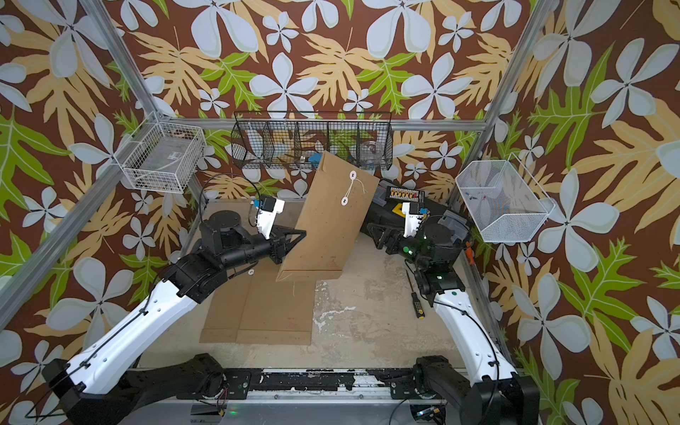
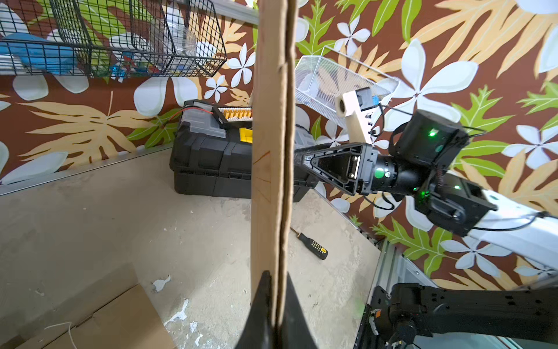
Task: Open the file bag
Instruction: Pick up the file bag from the center of the board.
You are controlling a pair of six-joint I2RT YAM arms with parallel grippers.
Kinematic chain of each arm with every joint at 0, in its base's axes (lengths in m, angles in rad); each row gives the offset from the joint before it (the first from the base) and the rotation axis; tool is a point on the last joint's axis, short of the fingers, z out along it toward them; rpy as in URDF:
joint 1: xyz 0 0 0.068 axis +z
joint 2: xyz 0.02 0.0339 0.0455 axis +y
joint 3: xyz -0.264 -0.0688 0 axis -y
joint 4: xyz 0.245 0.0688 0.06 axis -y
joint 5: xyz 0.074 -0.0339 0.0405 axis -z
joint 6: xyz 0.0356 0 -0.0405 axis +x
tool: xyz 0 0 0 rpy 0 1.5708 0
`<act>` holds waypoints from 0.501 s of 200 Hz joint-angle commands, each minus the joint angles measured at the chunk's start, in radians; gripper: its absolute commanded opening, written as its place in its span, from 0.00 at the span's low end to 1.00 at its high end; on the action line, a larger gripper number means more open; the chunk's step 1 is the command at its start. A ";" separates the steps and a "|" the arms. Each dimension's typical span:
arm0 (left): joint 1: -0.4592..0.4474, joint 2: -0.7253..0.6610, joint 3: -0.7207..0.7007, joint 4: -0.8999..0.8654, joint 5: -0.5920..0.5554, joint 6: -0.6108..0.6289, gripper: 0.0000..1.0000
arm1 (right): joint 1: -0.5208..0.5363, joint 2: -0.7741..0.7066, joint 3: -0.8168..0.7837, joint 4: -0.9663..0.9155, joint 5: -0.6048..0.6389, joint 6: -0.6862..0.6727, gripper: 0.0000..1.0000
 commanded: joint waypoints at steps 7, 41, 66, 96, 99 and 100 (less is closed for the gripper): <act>0.041 -0.019 0.004 0.102 0.179 -0.042 0.00 | -0.009 0.011 -0.013 0.218 -0.165 0.119 0.87; 0.055 -0.039 0.009 0.135 0.254 -0.047 0.00 | -0.011 0.044 0.001 0.331 -0.225 0.185 0.88; 0.057 -0.049 0.008 0.173 0.305 -0.075 0.00 | -0.011 0.064 0.013 0.392 -0.247 0.241 0.89; 0.059 -0.063 -0.012 0.240 0.352 -0.115 0.00 | -0.011 0.086 0.024 0.503 -0.295 0.320 0.89; 0.059 -0.065 -0.015 0.248 0.355 -0.120 0.00 | -0.011 0.087 0.026 0.516 -0.301 0.329 0.89; 0.059 -0.066 -0.016 0.250 0.355 -0.121 0.00 | -0.011 0.088 0.026 0.521 -0.304 0.332 0.89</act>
